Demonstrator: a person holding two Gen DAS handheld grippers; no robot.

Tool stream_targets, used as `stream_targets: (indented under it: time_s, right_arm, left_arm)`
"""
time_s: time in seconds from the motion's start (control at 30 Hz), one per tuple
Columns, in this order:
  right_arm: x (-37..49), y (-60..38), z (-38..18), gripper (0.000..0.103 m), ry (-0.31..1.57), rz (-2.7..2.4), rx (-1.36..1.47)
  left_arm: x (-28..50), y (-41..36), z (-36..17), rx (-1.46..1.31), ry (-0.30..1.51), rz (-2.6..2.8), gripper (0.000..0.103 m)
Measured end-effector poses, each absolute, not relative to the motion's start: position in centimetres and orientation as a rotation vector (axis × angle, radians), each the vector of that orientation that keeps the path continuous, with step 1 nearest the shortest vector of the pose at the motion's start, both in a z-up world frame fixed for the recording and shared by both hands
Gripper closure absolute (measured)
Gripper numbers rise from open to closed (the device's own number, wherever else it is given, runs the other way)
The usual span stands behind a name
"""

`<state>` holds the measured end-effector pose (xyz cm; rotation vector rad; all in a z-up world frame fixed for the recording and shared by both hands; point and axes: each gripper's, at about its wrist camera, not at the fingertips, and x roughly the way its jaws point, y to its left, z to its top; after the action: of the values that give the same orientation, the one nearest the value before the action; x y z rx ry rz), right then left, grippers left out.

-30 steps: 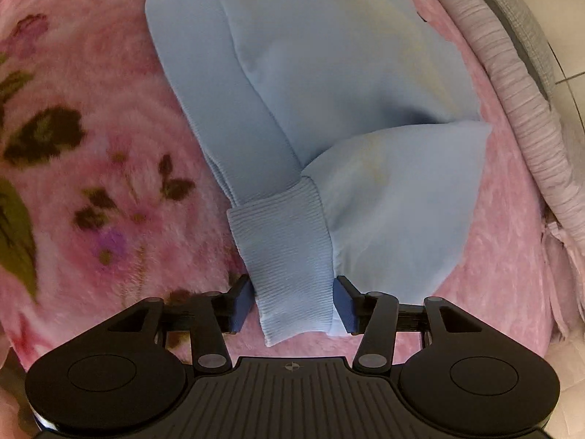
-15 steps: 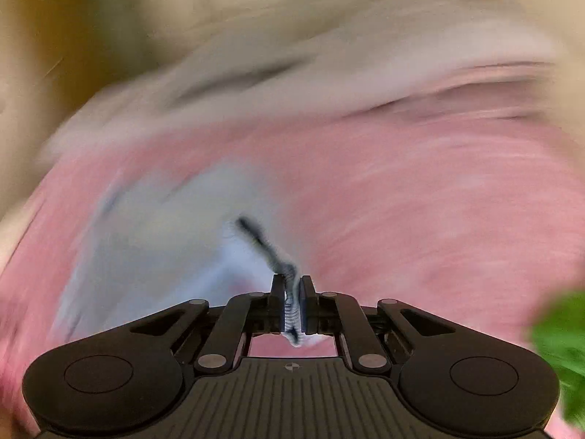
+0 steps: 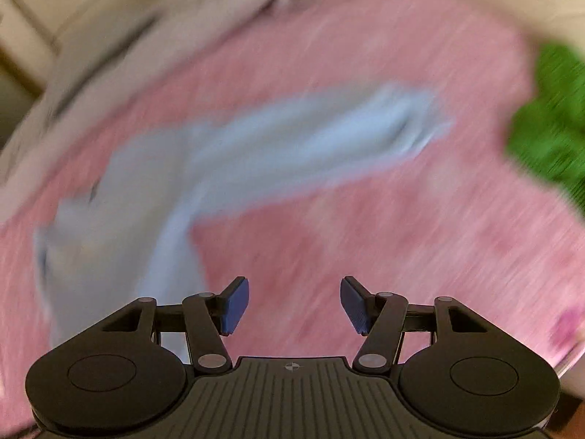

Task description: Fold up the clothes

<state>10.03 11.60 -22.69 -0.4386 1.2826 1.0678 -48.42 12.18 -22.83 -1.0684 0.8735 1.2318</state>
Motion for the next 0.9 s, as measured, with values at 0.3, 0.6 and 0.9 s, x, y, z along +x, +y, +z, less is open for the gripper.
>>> stream_targets:
  time_s: [0.3, 0.6, 0.9]
  right_arm:
    - [3.0, 9.6, -27.4, 0.044, 1.4, 1.045, -0.532]
    - [0.9, 8.8, -28.6, 0.044, 1.398, 1.002, -0.557]
    - [-1.7, 8.8, -27.2, 0.044, 1.391, 1.027, -0.487]
  left_arm:
    - [-55.4, 12.7, -31.2, -1.614, 0.277, 1.346, 0.074]
    - [-61.3, 16.6, -27.0, -1.373, 0.193, 1.44, 0.103]
    - [-76.1, 25.7, -11.0, -0.775, 0.401, 1.674, 0.102]
